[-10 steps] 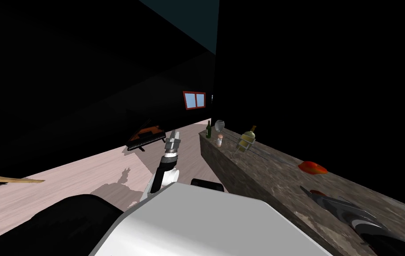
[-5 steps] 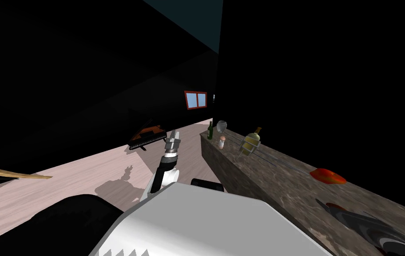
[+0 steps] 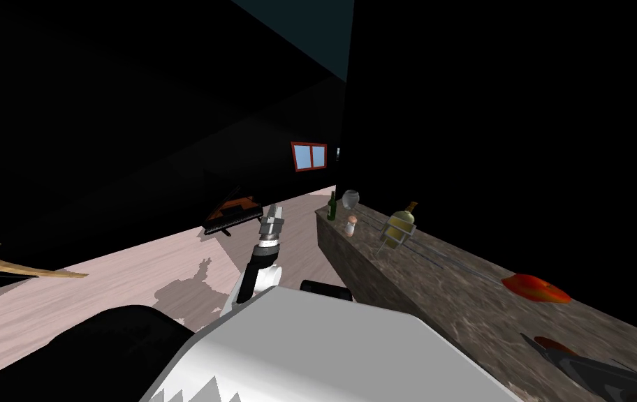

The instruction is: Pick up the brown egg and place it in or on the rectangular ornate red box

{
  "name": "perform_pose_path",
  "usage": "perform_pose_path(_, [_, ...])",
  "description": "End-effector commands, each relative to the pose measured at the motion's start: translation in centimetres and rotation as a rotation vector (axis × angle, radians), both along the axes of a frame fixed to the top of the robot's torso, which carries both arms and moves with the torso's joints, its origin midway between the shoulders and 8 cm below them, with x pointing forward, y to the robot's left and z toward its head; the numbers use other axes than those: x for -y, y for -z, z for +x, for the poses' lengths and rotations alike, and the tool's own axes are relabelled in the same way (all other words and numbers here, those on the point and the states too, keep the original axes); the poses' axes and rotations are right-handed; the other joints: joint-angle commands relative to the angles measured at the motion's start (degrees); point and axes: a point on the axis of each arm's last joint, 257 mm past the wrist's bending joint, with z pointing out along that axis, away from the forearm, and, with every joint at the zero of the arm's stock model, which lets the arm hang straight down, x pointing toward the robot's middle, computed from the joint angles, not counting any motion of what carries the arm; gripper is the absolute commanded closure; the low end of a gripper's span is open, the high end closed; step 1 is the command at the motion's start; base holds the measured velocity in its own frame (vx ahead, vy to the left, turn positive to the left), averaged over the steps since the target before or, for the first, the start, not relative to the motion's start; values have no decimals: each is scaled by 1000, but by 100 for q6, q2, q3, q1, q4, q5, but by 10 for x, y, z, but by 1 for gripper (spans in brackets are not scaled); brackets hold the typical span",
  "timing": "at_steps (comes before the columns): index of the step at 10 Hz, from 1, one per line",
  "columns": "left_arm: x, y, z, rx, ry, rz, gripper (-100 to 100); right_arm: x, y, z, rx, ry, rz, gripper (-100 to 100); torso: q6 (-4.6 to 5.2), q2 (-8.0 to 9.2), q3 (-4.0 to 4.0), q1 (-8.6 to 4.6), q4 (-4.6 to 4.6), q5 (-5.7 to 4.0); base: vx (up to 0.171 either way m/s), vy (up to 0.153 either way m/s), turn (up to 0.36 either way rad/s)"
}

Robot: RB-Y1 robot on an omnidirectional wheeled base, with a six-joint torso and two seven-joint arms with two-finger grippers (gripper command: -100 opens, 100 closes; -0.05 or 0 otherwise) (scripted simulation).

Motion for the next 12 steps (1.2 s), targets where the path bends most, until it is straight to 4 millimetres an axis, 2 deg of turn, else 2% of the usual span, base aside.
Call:
perform_pose_path(1, [0, 0, 0, 0, 0, 0, 0, -11, 9, 3, -1, -16, 0, -100, 0, 0, 0, 0, 0, 0, 66, -68, -121])
perform_pose_path(3, [0, 0, 0, 0, 0, 0, 0, -12, 12, 4, 1, -16, 2, -100, -1, -14, -9, -17, -4, -7, 35, -23, -44])
perform_pose_path(4, [0, 0, 0, 0, 0, 0, 0, -12, 12, 4, 0, -17, 0, 100, -1, 1, 0, -2, 0, -1, 0, 0, 0])
perform_pose_path(8, [0, 0, 0, 0, 0, 0, 0, -11, 11, 4, 0, -17, -2, 100, -3, 4, 1, -5, -1, -12, 0, 0, 0])
perform_pose_path(9, [0, 0, 0, 0, 0, 0, 0, -11, 11, 4, 0, -17, -2, 0, -3, 4, 1, -5, -1, -12, 0, 0, 0])
perform_pose_path(10, [0, 0, 0, 0, 0, 0, 0, -1, 1, 0, 0, -2, 0, 100, -4, 3, 1, -6, -1, -13, -32, 36, 125])
perform_pose_path(11, [0, 0, 0, 0, 0, 0, 0, -5, 6, 1, -3, -8, -2, 100, -10, 10, 4, 5, 1, -7, -19, 17, 35])
perform_pose_path(12, [0, 0, 0, 0, 0, 0, 0, -4, 4, 2, 0, -7, -2, 0, -4, 9, 4, 4, 1, -10, 0, 0, 0])
